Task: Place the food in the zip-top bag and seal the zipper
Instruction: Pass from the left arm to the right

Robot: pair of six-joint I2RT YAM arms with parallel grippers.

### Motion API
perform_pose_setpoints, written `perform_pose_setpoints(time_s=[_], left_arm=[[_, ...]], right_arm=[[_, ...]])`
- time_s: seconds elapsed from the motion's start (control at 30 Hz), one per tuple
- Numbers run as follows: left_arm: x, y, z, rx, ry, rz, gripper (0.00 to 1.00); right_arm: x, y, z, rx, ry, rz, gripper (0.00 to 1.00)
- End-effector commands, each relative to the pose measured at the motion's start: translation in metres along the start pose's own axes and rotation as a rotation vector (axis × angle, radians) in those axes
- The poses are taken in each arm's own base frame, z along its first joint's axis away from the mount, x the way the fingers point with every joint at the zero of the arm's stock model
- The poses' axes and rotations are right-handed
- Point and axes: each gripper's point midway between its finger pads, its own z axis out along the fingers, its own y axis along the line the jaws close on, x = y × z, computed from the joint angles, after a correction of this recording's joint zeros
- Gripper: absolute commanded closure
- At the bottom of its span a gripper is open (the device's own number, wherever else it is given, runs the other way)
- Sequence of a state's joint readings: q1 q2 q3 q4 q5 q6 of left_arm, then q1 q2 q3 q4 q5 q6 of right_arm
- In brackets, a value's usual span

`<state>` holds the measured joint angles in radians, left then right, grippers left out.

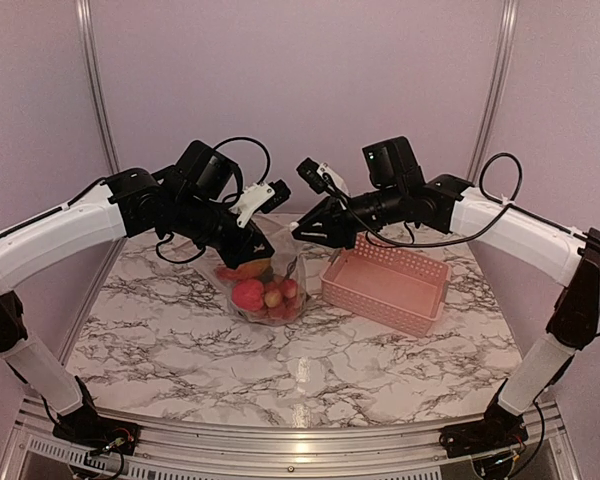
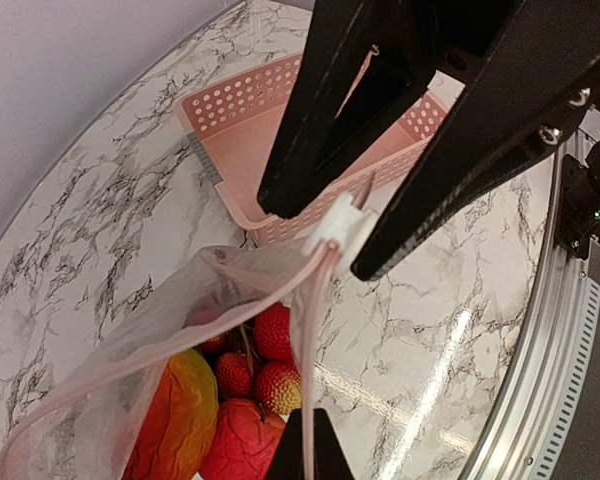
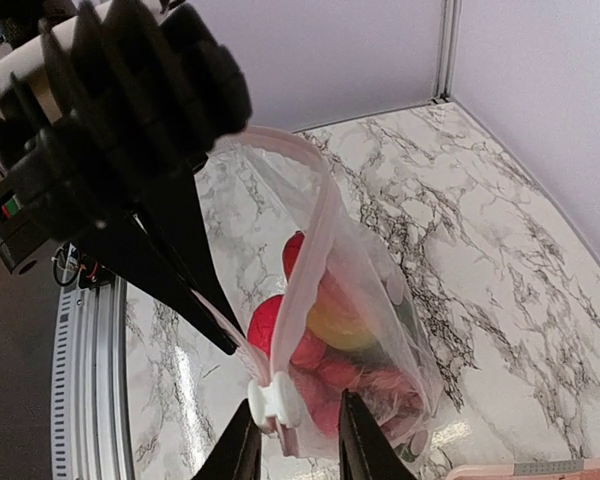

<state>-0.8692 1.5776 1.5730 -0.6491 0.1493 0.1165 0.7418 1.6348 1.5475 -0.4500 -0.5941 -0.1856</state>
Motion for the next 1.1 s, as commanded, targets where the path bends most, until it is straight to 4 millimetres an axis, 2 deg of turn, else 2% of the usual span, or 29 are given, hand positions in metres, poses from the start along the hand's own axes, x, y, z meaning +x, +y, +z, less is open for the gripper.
perform_pose_setpoints(time_s=[0.0, 0.33, 0.57, 0.67, 0.8, 0.83, 0.9, 1.07], left_arm=[[-0.002, 0.000, -0.010, 0.005, -0.016, 0.006, 1.00], [-0.006, 0.002, -0.009, 0.000, -0.026, -0.002, 1.00], [-0.005, 0.009, -0.010, -0.020, -0.026, -0.010, 1.00], [-0.006, 0.011, -0.011, -0.031, -0.028, -0.010, 1.00], [-0.008, 0.018, -0.011, -0.067, -0.029, -0.011, 1.00], [-0.010, 0.019, -0.012, -0.075, -0.034, -0.011, 0.99], [-0.018, 0.022, -0.016, -0.092, -0.052, -0.015, 0.85], [-0.071, 0.017, -0.053, -0.089, -0.235, -0.005, 0.64]], right_arm=[[-0.003, 0.003, 0.005, -0.018, 0.008, -0.010, 0.75], [0.013, -0.002, 0.015, -0.014, 0.039, 0.002, 0.75], [0.012, -0.005, 0.018, -0.012, 0.038, 0.002, 0.87], [0.012, -0.004, 0.015, -0.008, 0.037, 0.000, 0.95], [0.005, 0.002, 0.004, -0.001, 0.022, -0.017, 1.00], [0.004, 0.002, 0.002, 0.004, 0.019, -0.019, 1.00], [0.003, 0.004, -0.002, 0.009, 0.016, -0.026, 1.00], [0.001, 0.010, -0.008, -0.001, 0.015, -0.025, 1.00]])
